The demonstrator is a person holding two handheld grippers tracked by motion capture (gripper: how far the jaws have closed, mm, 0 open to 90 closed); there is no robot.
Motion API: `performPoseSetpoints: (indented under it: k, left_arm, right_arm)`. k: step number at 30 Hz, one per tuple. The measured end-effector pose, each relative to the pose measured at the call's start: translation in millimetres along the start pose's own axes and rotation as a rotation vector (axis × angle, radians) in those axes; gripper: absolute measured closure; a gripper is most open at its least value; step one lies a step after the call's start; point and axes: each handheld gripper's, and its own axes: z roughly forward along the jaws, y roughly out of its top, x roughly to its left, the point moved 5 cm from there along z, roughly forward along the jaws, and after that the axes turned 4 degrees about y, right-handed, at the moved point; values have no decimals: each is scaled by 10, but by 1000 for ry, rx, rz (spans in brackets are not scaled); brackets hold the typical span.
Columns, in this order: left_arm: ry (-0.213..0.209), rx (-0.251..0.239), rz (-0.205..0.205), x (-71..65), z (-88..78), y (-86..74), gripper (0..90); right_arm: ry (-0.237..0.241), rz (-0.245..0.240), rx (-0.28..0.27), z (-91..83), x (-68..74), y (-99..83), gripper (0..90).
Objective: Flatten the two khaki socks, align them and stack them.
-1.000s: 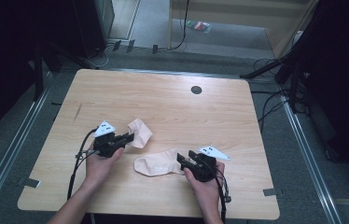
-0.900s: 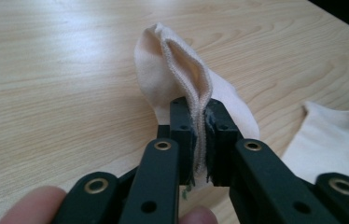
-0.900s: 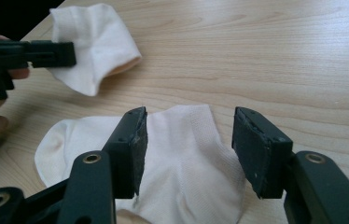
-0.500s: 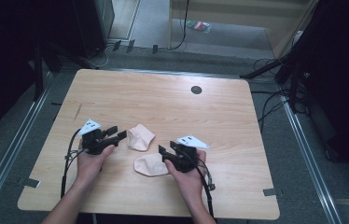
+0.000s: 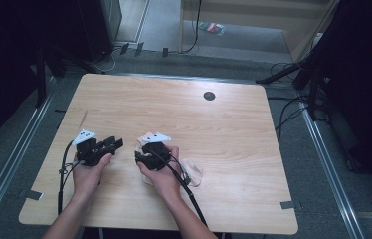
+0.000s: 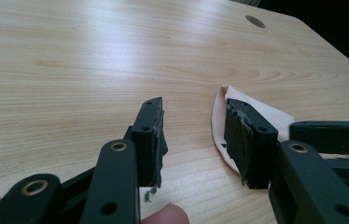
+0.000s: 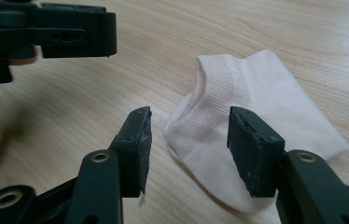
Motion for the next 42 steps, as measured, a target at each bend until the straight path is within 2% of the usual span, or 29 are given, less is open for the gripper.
performPoseSetpoints:
  k: [2, 4, 7, 9, 11, 15, 16, 20, 21, 24, 25, 28, 29, 30, 32, 33, 35, 36, 38, 42]
  left_arm:
    - [-2, -1, 1, -11, 8, -3, 589]
    - [-2, 1, 8, -19, 8, -8, 591]
    - [-4, 1, 6, -26, 3, -8, 593]
    - [-5, 1, 6, -29, -2, -10, 595]
    - [-6, 1, 5, -27, -5, -14, 596]
    - [-11, 7, 4, -42, 6, -23, 596]
    - [-7, 11, 15, -51, 17, -27, 595]
    - [-13, 38, 42, -130, 86, -55, 588]
    - [-13, 39, 43, -138, 95, -57, 589]
    - [-3, 35, 32, -127, 87, -48, 592]
    - [-2, 32, 29, -119, 82, -44, 598]
    - [10, 23, 14, -88, 60, -43, 611]
    - [12, 21, 15, -82, 58, -47, 615]
    - [16, 25, 18, -75, 56, -57, 617]
    - [15, 29, 20, -72, 58, -69, 623]
    - [15, 30, 23, -69, 60, -72, 626]
    - [15, 27, 20, -73, 64, -72, 629]
    - [13, 26, 21, -77, 64, -71, 629]
    - [10, 28, 22, -89, 69, -71, 628]
    - [-2, 45, 38, -172, 112, -90, 622]
  right_arm:
    - [-16, -7, 27, 71, 32, 18, 476]
    - [-72, -36, 56, 125, 41, 19, 492]
    - [-122, -42, 80, 163, 15, -9, 669]
    - [-110, -18, 80, 153, -5, -16, 801]
    - [-101, 7, 61, 111, -27, -3, 894]
    - [-17, 78, -7, -65, -84, 88, 900]
    - [-4, 92, -19, -102, -99, 104, 900]
    - [3, 105, -57, -246, -202, 155, 900]
    - [6, 109, -65, -260, -217, 155, 896]
    - [37, 95, -48, -181, -178, 128, 735]
    - [27, 81, -38, -120, -138, 116, 634]
    - [-22, 72, -22, 23, -93, 109, 471]
    - [-41, 78, -8, 99, -89, 108, 429]
    - [-62, 83, 1, 142, -93, 106, 426]
    - [-127, 76, 36, 241, -126, 92, 470]
    - [-164, 77, 51, 260, -142, 83, 545]
    - [-175, 67, 56, 265, -164, 81, 704]
    - [-178, 70, 53, 249, -170, 86, 746]
    - [-133, 102, 29, 172, -177, 118, 810]
    - [-78, 145, -24, -20, -204, 180, 844]
